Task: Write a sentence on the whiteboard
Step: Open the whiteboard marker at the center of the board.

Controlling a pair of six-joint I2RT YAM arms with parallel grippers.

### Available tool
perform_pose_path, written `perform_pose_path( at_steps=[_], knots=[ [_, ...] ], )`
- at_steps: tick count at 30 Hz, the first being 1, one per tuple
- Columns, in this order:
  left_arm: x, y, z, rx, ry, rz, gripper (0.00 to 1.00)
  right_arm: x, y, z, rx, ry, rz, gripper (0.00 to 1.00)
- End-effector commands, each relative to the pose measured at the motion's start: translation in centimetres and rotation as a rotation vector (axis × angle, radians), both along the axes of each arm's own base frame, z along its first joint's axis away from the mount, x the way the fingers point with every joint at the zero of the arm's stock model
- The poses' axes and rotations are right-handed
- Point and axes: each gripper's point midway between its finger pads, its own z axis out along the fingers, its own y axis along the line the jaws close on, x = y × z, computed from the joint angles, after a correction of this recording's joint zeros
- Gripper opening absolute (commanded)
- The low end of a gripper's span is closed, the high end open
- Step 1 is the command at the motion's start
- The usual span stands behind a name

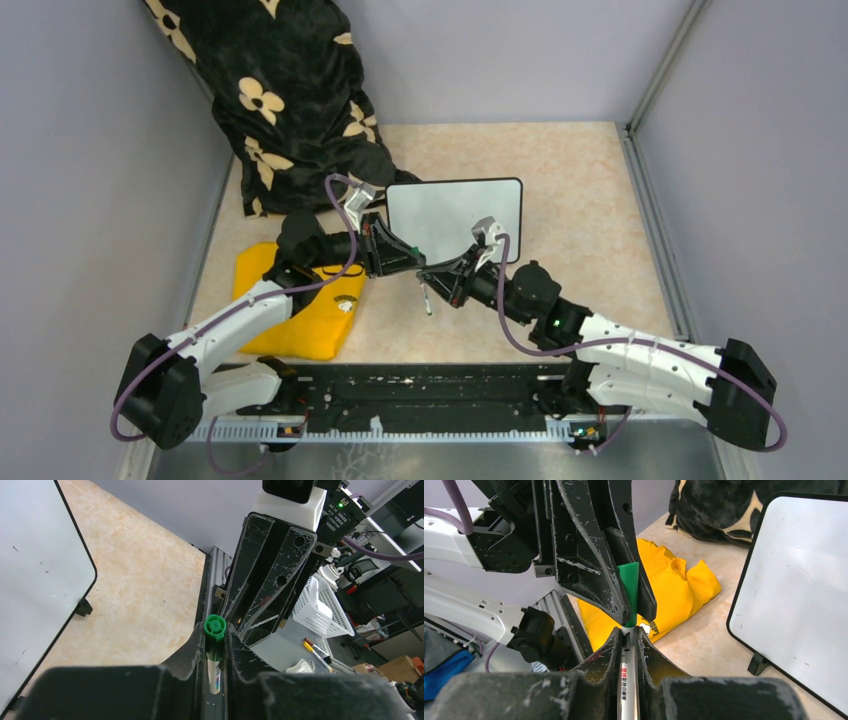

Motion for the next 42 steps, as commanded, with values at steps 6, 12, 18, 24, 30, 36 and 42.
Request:
perform_pose_path(
  at_steps=[6, 12, 18, 24, 30, 36, 42],
  knots=[
    [-0.5, 0.1, 1.7, -0.039, -0.077, -0.017, 0.00, -0.3, -0.1, 2.8, 0.067, 0.018, -0.007, 0.16],
    [-0.7, 0.3, 2.3, -0.056, -0.083, -0.004, 0.00, -1.3, -0.5, 1.2, 0.077, 0.085, 0.019, 0.57],
    [-1.5, 0.4, 2.8, -0.084, -0.088, -0.042, 0.00, -1.3, -0.2, 1.6, 0.156, 0.102, 0.030, 0.56],
    [-2.2, 0.6, 3.2, -0.099, -0.098, -0.065, 0.00, -1.5, 0.8, 2.8, 0.199, 0.089, 0.066, 0.49],
    [-2.5, 0.6, 3.5, -0.102, -0.096, -0.084, 0.00, -1.4, 1.0, 3.6, 0.232, 0.081, 0.073, 0.45],
    [-2.8, 0.6, 3.5, -0.107, -0.098, -0.097, 0.00, -1.4, 1.2, 3.8, 0.242, 0.077, 0.079, 0.32],
    [-2.8, 0.7, 3.7, -0.112, -0.095, -0.090, 0.00, -1.9, 1.3, 2.7, 0.196, 0.084, 0.103, 0.06]
  ],
)
